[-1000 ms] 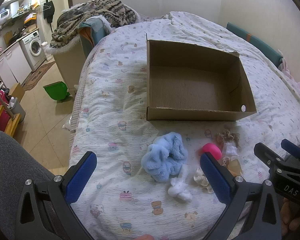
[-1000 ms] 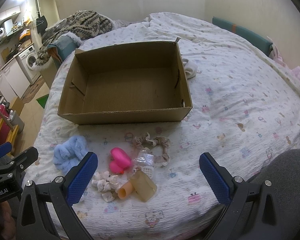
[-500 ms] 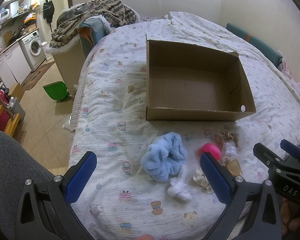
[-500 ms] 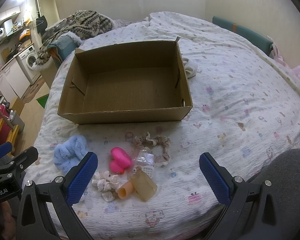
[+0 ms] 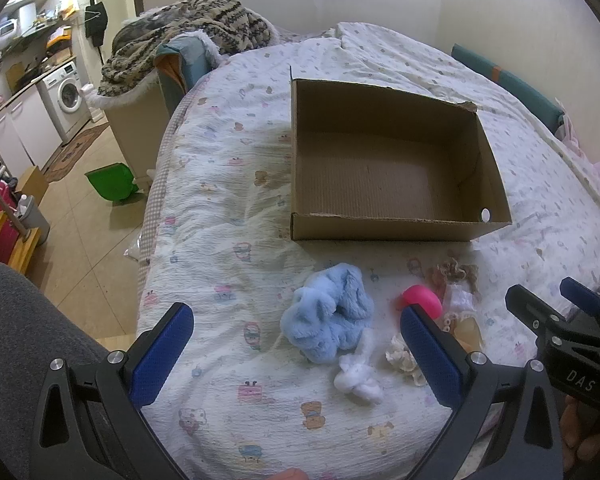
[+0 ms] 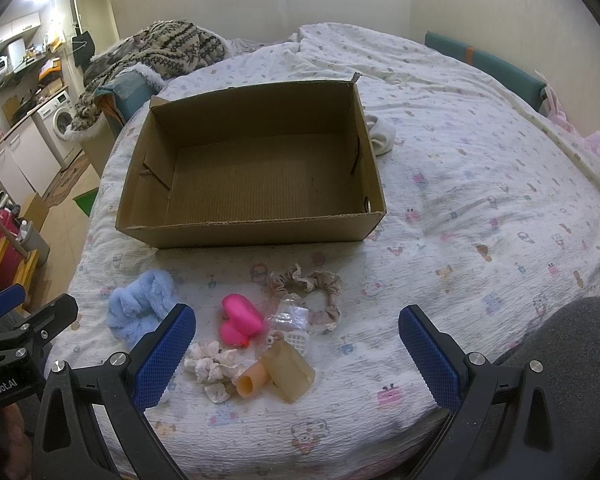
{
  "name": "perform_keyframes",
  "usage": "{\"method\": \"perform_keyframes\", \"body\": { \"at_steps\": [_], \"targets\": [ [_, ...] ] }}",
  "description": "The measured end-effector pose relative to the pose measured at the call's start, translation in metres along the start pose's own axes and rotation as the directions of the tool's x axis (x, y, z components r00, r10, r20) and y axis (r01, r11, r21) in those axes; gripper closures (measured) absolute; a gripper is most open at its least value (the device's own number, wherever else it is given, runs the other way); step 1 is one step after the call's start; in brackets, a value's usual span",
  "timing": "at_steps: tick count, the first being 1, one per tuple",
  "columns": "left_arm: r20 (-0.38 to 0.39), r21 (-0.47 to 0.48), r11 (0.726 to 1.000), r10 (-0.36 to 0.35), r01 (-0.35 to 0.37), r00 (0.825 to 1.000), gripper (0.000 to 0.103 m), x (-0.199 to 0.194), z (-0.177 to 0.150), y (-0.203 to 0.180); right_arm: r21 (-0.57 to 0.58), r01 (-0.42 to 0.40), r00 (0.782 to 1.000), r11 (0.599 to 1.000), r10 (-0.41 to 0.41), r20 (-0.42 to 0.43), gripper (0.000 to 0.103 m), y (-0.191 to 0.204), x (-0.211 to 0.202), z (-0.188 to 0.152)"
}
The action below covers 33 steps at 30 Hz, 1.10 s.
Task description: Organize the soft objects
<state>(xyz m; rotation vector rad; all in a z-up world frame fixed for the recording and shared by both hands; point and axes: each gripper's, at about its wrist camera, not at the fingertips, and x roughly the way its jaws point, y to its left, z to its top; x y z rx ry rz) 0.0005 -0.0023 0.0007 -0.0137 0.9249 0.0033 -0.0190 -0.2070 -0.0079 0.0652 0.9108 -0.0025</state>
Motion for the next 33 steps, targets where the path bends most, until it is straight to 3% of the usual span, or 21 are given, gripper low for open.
{"method": "perform_keyframes", "body": {
  "at_steps": [10,16,18,23,29,33],
  "targets": [
    [-0.013,0.005,1.0,-0.005,0.005,1.0,0.0,0.003,-0.003,-0.001,0.003,-0.004,1.0,1.0,0.004,-0.01,0.0,0.001,0.003,-0.006],
    [-0.09,-0.055,0.998,-0.036,0.031,0.995,0.0,0.018,0.006,0.013,0.154,-0.113,0.986,0.981,0.13,-0.105,0.0,-0.022,0.02,0.002],
    [-0.145,-0.115,0.991,-0.089,0.073,0.985,0.0,0.03,0.013,0.024,0.212,-0.107,0.981,0.971,0.139,-0.138,0.0,-0.032,0.028,0.0],
    [-0.258,-0.221,0.972,-0.131,0.073,0.957,0.0,0.065,0.025,0.038,0.31,-0.119,0.962,0.943,0.187,-0.198,0.0,-0.042,0.044,-0.007],
    [-0.41,-0.178,0.981,-0.151,0.083,0.899,0.0,0.115,0.021,0.012,0.302,-0.117,0.962,0.946,0.184,-0.204,0.0,-0.038,0.045,-0.006],
    [-0.444,-0.113,0.992,-0.099,0.053,0.89,0.0,0.138,0.013,-0.005,0.367,-0.13,0.951,0.921,0.221,-0.218,0.0,-0.053,0.053,-0.007]
  ]
}}
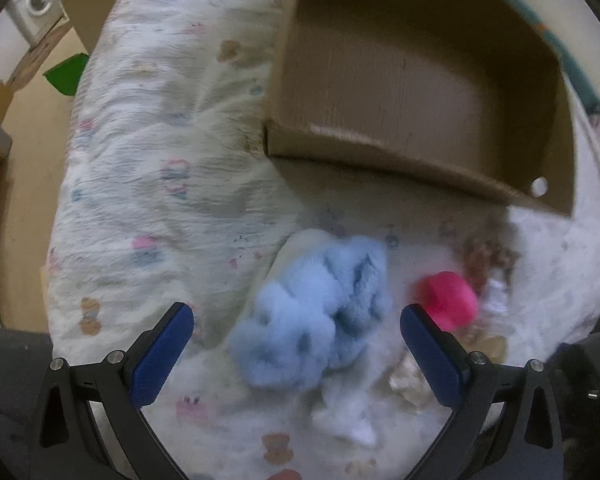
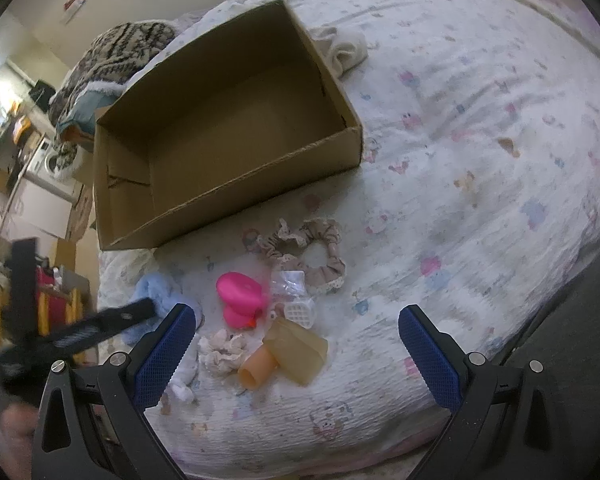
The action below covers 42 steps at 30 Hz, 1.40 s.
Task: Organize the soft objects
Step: 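Grasp the light blue fluffy scrunchie with the left gripper and lift it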
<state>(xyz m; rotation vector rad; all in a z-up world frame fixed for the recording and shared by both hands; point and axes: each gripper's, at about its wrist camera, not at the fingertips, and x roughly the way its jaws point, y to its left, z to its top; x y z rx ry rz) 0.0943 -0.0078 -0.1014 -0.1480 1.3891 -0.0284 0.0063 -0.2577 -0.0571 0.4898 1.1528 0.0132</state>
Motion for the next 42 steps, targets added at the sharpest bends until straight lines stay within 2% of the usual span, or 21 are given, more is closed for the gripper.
{"method": "perform_keyframes", "body": {
  "at_steps": [3,4,7,9,13,14,16,18,19,20,22,24,29,33,34,38,40,42],
  "targets": [
    [-0.021,0.008,1.0,0.011,-0.011,1.0,0.007,0.014,-0.001,-0.002,0.092,-0.054,0.995,0.994,0.062,-0.078,0.0,-0.015,0.014,0.003],
    [-0.028,0.008,1.0,0.012,-0.012,1.0,0.007,0.016,-0.001,-0.001,0.125,-0.071,0.991,0.99,0.084,-0.103,0.003,-0.019,0.02,0.003],
    [-0.021,0.011,1.0,0.002,-0.001,1.0,0.019,0.017,-0.004,-0.002,0.177,-0.081,0.977,0.981,0.113,-0.181,0.021,-0.024,0.04,0.002],
    [-0.02,0.024,1.0,-0.008,0.008,1.0,0.034,0.017,-0.006,-0.004,0.189,-0.084,0.967,0.978,0.126,-0.224,0.024,-0.023,0.052,-0.001],
    [-0.045,0.037,0.999,-0.022,0.023,0.999,0.047,0.021,-0.01,-0.01,0.144,-0.07,0.963,0.987,0.104,-0.249,0.03,-0.012,0.058,-0.006],
    [-0.044,0.043,0.999,-0.013,0.015,0.999,0.053,0.023,-0.011,-0.012,0.134,-0.064,0.963,0.989,0.097,-0.251,0.032,-0.011,0.06,-0.007],
    [-0.039,0.048,0.999,-0.009,0.011,0.999,0.065,0.026,-0.014,-0.015,0.121,-0.049,0.962,0.991,0.079,-0.263,0.049,-0.007,0.062,-0.008],
    [-0.034,0.049,0.999,-0.017,0.019,0.999,0.084,0.024,-0.016,-0.017,0.108,-0.035,0.959,0.993,0.064,-0.276,0.059,-0.004,0.065,-0.01],
    [-0.027,0.051,0.999,-0.018,0.02,0.999,0.088,0.022,-0.017,-0.018,0.1,-0.029,0.96,0.995,0.055,-0.273,0.067,-0.002,0.065,-0.01],
    [-0.014,0.052,0.999,-0.014,0.015,1.0,0.088,0.017,-0.019,-0.019,0.094,-0.026,0.962,0.995,0.051,-0.267,0.069,-0.001,0.065,-0.009],
    [0.003,0.044,0.999,-0.022,0.022,1.0,0.089,0.006,-0.02,-0.014,0.097,-0.03,0.965,0.995,0.054,-0.258,0.08,-0.002,0.063,-0.01],
    [0.024,0.03,0.999,-0.039,0.039,0.999,0.089,-0.005,-0.022,-0.007,0.094,-0.036,0.969,0.995,0.058,-0.242,0.086,-0.003,0.058,-0.009],
    [0.109,0.005,0.999,-0.045,0.045,0.993,0.089,-0.04,-0.032,0.006,0.082,-0.076,0.976,0.994,0.091,-0.197,0.096,-0.001,0.04,-0.009],
    [0.178,0.001,0.999,-0.034,0.034,0.983,0.089,-0.067,-0.047,0.013,0.052,-0.111,0.98,0.992,0.118,-0.158,0.1,0.006,0.023,-0.007],
    [0.187,-0.001,0.999,-0.034,0.035,0.982,0.089,-0.07,-0.041,0.018,0.05,-0.131,0.98,0.99,0.137,-0.145,0.1,0.006,0.017,-0.004],
    [0.226,0.002,0.999,-0.044,0.044,0.973,0.089,-0.086,-0.054,0.02,0.012,-0.182,0.979,0.983,0.182,-0.091,0.101,0.01,-0.003,0.007],
    [0.241,0.005,0.999,-0.033,0.032,0.97,0.089,-0.09,-0.053,0.021,-0.013,-0.161,0.985,0.987,0.159,-0.072,0.1,0.011,-0.009,0.013],
    [0.239,-0.003,0.999,-0.03,0.032,0.971,0.089,-0.087,-0.049,0.021,0.009,-0.133,0.986,0.991,0.133,-0.103,0.099,0.004,-0.004,0.016]
  ]
}}
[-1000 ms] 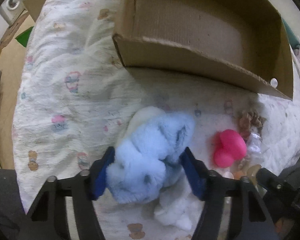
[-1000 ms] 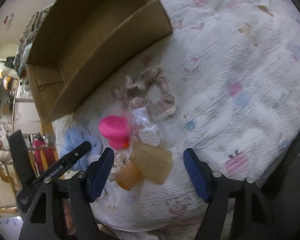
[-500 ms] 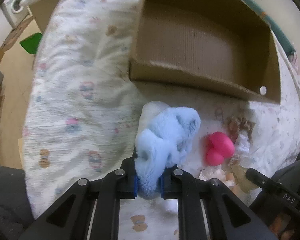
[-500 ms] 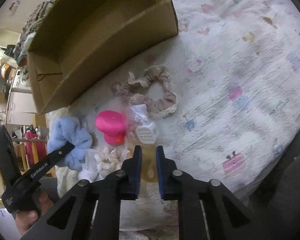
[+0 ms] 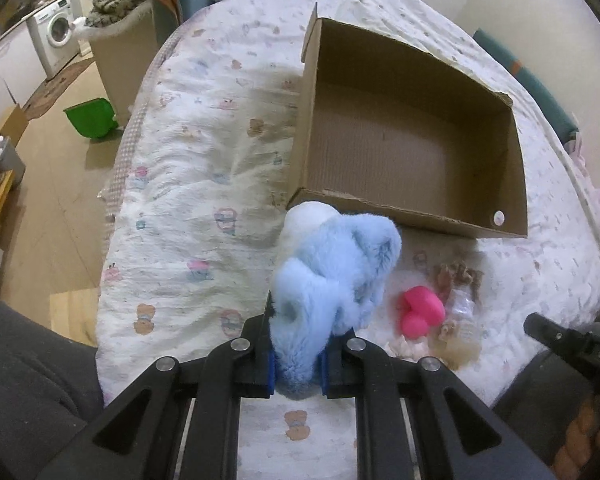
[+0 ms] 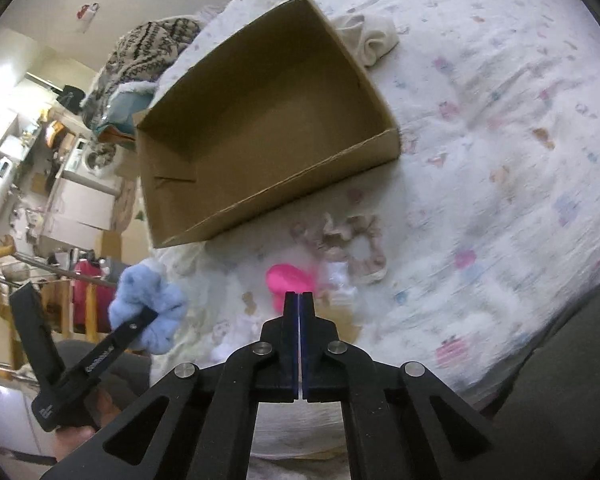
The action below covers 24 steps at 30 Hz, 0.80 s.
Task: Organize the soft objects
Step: 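Grasp the light blue fluffy scrunchie with the left gripper and lift it, then carry the blue scrunchie into the box and open the left gripper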
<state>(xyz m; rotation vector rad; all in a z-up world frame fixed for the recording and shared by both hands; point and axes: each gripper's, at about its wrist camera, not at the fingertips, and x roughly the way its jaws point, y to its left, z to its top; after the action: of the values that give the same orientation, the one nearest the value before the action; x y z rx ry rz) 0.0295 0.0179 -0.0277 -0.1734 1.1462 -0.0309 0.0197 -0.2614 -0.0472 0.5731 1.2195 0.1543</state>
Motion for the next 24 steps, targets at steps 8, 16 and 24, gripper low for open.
{"method": "perform_keyframes", "body": {
  "at_steps": [8,16,24],
  "targets": [
    [-0.018,-0.003,1.0,0.011,-0.011,1.0,0.089,0.012,-0.001,-0.001,0.085,0.051,0.978,0.995,-0.032,-0.204,0.049,-0.011,0.053,-0.018],
    [-0.021,-0.014,1.0,0.016,-0.016,1.0,0.089,0.016,0.0,-0.001,0.021,0.111,0.967,0.994,-0.104,-0.231,0.075,-0.004,0.081,-0.021],
    [0.0,-0.014,1.0,0.016,-0.016,1.0,0.089,0.011,0.0,0.001,-0.022,0.059,0.983,0.998,-0.062,-0.173,0.092,0.003,0.053,-0.023]
  ]
}}
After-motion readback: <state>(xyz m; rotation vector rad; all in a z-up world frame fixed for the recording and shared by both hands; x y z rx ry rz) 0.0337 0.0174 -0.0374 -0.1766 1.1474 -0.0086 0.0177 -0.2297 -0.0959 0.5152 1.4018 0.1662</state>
